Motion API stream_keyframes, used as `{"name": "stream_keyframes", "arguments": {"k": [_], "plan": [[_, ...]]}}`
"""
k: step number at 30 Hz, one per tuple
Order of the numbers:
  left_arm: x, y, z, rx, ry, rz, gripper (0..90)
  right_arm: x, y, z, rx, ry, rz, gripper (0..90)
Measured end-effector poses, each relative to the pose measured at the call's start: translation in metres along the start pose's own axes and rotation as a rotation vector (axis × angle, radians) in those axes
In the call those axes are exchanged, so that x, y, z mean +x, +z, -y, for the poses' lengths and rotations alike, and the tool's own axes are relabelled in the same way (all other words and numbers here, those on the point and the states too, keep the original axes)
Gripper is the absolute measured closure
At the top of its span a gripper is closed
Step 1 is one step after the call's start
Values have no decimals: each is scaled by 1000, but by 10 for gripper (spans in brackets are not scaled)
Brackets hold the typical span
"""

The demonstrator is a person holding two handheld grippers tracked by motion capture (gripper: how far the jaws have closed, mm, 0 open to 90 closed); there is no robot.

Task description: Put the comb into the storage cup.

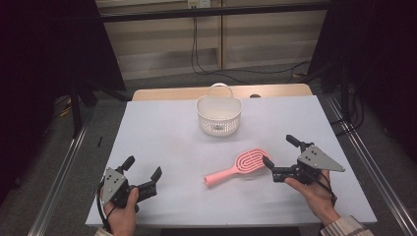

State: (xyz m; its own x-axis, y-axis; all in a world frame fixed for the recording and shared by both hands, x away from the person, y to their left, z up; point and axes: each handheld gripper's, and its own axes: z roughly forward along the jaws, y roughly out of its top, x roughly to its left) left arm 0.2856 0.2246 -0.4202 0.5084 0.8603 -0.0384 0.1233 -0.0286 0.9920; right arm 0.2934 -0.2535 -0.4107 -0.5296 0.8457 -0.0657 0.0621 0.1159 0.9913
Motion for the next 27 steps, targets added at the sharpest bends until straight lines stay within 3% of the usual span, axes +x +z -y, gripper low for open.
{"name": "stream_keyframes", "arguments": {"k": [6, 27], "plan": [[-2, 0, 0, 2, 6, 6, 29, -1, 8, -8, -27, -2, -2, 7], [0, 2, 0, -3, 5, -5, 29, -3, 45, -23, -5, 6, -32, 13]]}}
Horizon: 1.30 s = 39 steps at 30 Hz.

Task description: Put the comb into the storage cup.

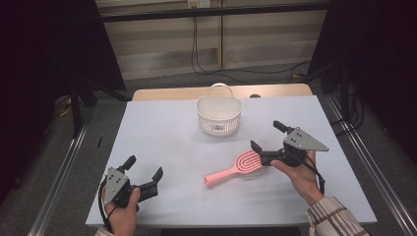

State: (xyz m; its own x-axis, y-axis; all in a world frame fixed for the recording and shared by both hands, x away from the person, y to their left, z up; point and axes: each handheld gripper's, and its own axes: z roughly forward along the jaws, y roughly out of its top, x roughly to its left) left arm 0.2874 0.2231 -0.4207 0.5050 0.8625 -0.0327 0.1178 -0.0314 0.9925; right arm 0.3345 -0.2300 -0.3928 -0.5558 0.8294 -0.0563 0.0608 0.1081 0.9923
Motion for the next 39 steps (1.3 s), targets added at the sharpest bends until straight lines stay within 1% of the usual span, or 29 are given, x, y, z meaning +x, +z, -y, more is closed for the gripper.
{"name": "stream_keyframes", "arguments": {"k": [3, 6, 8, 10, 12, 13, 15, 17, 19, 20, 21, 22, 23, 24, 25, 26, 27, 28, 29, 30, 31, 32, 33, 34, 35, 36, 37, 38, 39], "plan": [[2, 0, 0, 9, 9, -4, 29, -3, 7, -4, 1, 5, 2, 7], [2, 0, 0, 7, 7, -1, 29, -5, 11, -6, 1, 5, 1, 8], [2, 0, 0, 9, 11, -3, 29, -5, 14, -8, 3, 17, -12, 13], [2, 1, 0, 9, 10, -5, 28, -5, 19, -12, -2, 9, -20, 20], [2, 1, 1, 6, 5, -6, 28, -5, 21, -14, -6, 9, -20, 23], [3, 1, 1, 9, 10, -12, 29, -6, 26, -18, -15, 13, -17, 37], [3, 0, 1, 6, 4, -15, 29, -7, 29, -19, -18, 26, -20, 53], [3, 0, 1, 6, 7, -14, 29, -8, 31, -19, -19, 24, -19, 65], [3, -1, 1, 4, -1, -14, 28, -9, 33, -17, -17, 27, -24, 95], [3, -1, 1, 5, 2, -14, 28, -9, 34, -15, -12, 36, -27, 120], [4, -1, 1, 5, 4, -12, 29, -10, 36, -9, -1, 58, -24, 191], [4, -1, 1, 5, 4, -12, 29, -10, 36, -9, -1, 58, -24, 191], [4, 0, 1, 5, 5, -9, 29, -10, 37, -7, 12, 54, -29, 215], [4, 0, 1, 5, 2, -6, 28, -10, 38, -5, 14, 57, -31, 260], [4, 0, 1, 7, 5, -8, 29, -12, 38, -4, 16, 66, -39, 324], [4, 0, 1, 7, 5, -8, 28, -12, 38, -4, 16, 66, -39, 324], [4, -1, 1, 7, 3, -8, 28, -12, 39, -3, 20, 62, -47, 359], [4, -1, 1, 4, -3, -11, 28, -11, 38, -3, 19, 71, -63, 438], [4, -1, 1, 3, -4, -10, 29, -11, 38, -4, 22, 67, -66, 463], [4, -1, 0, 4, 1, -10, 29, -11, 38, -4, 22, 67, -66, 463], [4, -1, 0, 4, 0, -10, 28, -11, 38, -4, 24, 64, -72, 500], [4, -1, 0, 4, 0, -10, 29, -10, 37, -4, 20, 74, -80, 534], [4, -1, 0, 6, 5, -11, 29, -10, 37, -5, 21, 85, -93, 646], [4, -1, 0, 5, 4, -11, 29, -10, 37, -5, 21, 85, -93, 646], [4, -1, 0, 4, 2, -12, 29, -10, 36, -5, 22, 82, -111, 725], [4, -1, 0, 4, 2, -12, 29, -10, 36, -5, 22, 82, -111, 725], [4, -1, 0, 4, -4, -8, 29, -10, 36, -6, 27, 80, -130, 825], [4, -1, 0, 4, -4, -8, 28, -10, 36, -6, 27, 80, -130, 825], [4, -1, 0, 4, -2, -8, 28, -11, 36, -6, 41, 81, -134, 900]]}}
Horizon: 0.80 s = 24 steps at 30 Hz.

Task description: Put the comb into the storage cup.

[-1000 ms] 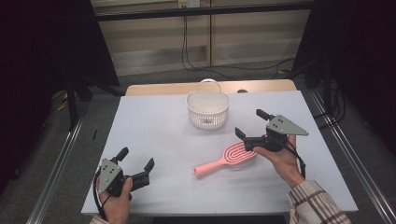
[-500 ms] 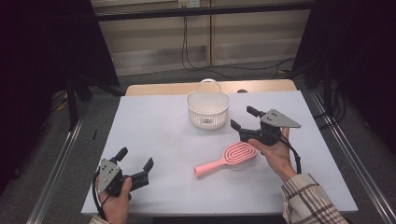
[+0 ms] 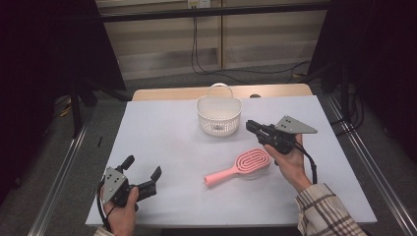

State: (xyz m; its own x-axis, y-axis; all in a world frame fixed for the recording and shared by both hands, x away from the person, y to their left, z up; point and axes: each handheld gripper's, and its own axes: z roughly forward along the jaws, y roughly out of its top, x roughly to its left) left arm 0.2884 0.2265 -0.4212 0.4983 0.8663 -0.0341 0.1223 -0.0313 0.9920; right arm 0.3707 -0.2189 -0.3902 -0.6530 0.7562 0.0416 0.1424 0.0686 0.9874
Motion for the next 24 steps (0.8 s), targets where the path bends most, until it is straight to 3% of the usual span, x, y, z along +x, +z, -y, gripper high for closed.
{"name": "stream_keyframes", "arguments": {"k": [4, 5, 6, 7, 9, 14, 18, 19, 24], "plan": [[0, 0, 0, -1, 0, 3, 28, -1, -1, -1, 43, 9, -26, 900], [0, 1, 0, 0, 0, 2, 28, -1, -1, -4, 90, 5, -51, 900], [0, 1, 0, 2, 6, 0, 28, -1, -1, -4, 90, 5, -51, 900], [0, 0, 0, 0, 2, 2, 29, 0, 0, -7, 161, -1, -80, 900], [0, 0, 0, 1, 7, 2, 28, 1, 0, -8, 177, -7, -91, 900], [0, 0, 0, 1, 8, 2, 29, 9, 5, -12, 329, -14, -175, 900], [0, 0, 0, 0, 12, 1, 28, 13, 9, -14, 411, -15, -219, 900], [0, 0, 0, 0, 11, 2, 28, 16, 11, -16, 452, -25, -252, 900], [0, 0, 0, -1, 12, 2, 29, 24, 15, -18, 510, -53, -305, 900]]}}
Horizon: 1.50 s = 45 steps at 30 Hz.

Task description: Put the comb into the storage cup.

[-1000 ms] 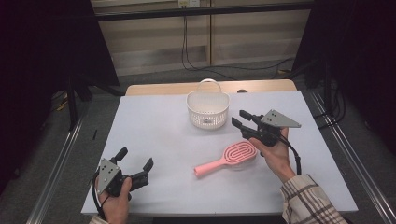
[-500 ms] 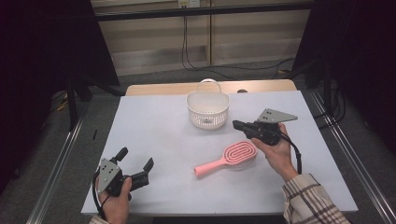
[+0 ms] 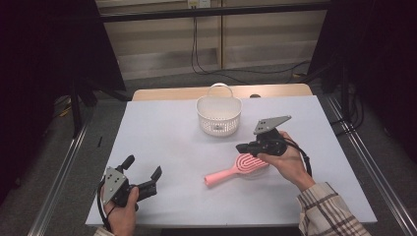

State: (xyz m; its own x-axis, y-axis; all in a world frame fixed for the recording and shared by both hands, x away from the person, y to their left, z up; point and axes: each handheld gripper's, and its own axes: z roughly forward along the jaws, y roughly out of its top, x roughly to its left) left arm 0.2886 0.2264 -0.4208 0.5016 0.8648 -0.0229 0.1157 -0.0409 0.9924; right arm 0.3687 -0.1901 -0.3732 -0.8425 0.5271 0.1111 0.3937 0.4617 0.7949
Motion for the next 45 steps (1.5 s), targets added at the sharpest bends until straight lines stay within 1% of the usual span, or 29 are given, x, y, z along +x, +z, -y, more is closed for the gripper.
{"name": "stream_keyframes", "arguments": {"k": [5, 6, 7, 8, 10, 11, 13, 14, 15, 17, 20, 21, 23, 24, 26, 27, 31, 33, 34, 35, 36, 37, 38, 39, 40, 41, 42, 44, 45], "plan": [[0, 0, 0, -3, 2, -1, 29, 9, 9, -8, 73, -35, -32, 900], [0, 0, 0, -3, 2, -2, 28, 10, 11, -10, 93, -50, -42, 900], [0, 0, 0, -5, -1, -2, 29, 14, 16, -13, 131, -71, -66, 900], [0, 0, 0, -5, -1, -2, 29, 14, 16, -13, 131, -71, -66, 900], [0, 0, 0, -4, 2, -4, 29, 16, 20, -14, 157, -83, -89, 900], [0, 0, 0, -4, 1, -4, 29, 17, 22, -14, 161, -78, -95, 900], [0, 0, 0, -4, 1, -5, 29, 20, 29, -13, 169, -84, -133, 900], [0, 0, 0, -4, 2, -5, 29, 20, 29, -13, 169, -84, -133, 900], [0, 0, 0, -5, -1, 0, 29, 22, 32, -13, 191, -97, -143, 900], [0, 0, 0, -5, 1, -4, 28, 24, 33, -13, 198, -100, -153, 900], [0, 1, 0, -3, -3, 0, 29, 27, 36, -16, 230, -114, -169, 900], [0, 0, 0, -1, 2, 1, 29, 28, 39, -15, 247, -112, -179, 900], [0, 0, 0, -7, 2, -2, 29, 28, 41, -14, 255, -115, -184, 900], [0, 0, 0, -7, 2, -2, 29, 30, 45, -12, 268, -122, -201, 900], [0, 0, 0, -2, 3, 1, 29, 33, 49, -10, 296, -134, -205, 900], [0, 0, 0, -2, 3, 0, 29, 36, 52, -11, 311, -143, -220, 900], [0, 0, 0, -5, 0, 1, 28, 37, 56, -12, 326, -152, -235, 900], [0, 0, 0, -6, 0, 2, 28, 38, 62, -10, 356, -165, -246, 900], [0, 0, 0, -5, 2, 0, 28, 38, 62, -10, 356, -165, -246, 900], [0, 0, 0, -3, 1, -2, 28, 40, 65, -8, 370, -171, -262, 900], [0, 0, 0, -3, 0, -2, 28, 40, 65, -8, 370, -171, -262, 900], [1, 0, 0, -2, 0, -1, 29, 44, 68, -8, 394, -174, -269, 900], [0, 0, 0, -5, -3, -2, 29, 44, 68, -8, 394, -174, -269, 900], [0, 0, 0, -6, -3, -1, 29, 47, 72, -7, 410, -180, -280, 900], [0, 0, 0, -6, -3, -1, 29, 47, 72, -7, 410, -180, -280, 900], [0, 0, 0, -3, 0, -2, 29, 48, 74, -6, 422, -187, -285, 900], [0, 0, 0, -6, -1, -1, 28, 50, 80, -5, 444, -194, -277, 900], [0, 0, 0, -5, -2, 0, 29, 50, 82, -4, 446, -199, -274, 900], [0, 0, 0, 0, -2, 3, 28, 53, 85, -4, 451, -203, -266, 900]]}}
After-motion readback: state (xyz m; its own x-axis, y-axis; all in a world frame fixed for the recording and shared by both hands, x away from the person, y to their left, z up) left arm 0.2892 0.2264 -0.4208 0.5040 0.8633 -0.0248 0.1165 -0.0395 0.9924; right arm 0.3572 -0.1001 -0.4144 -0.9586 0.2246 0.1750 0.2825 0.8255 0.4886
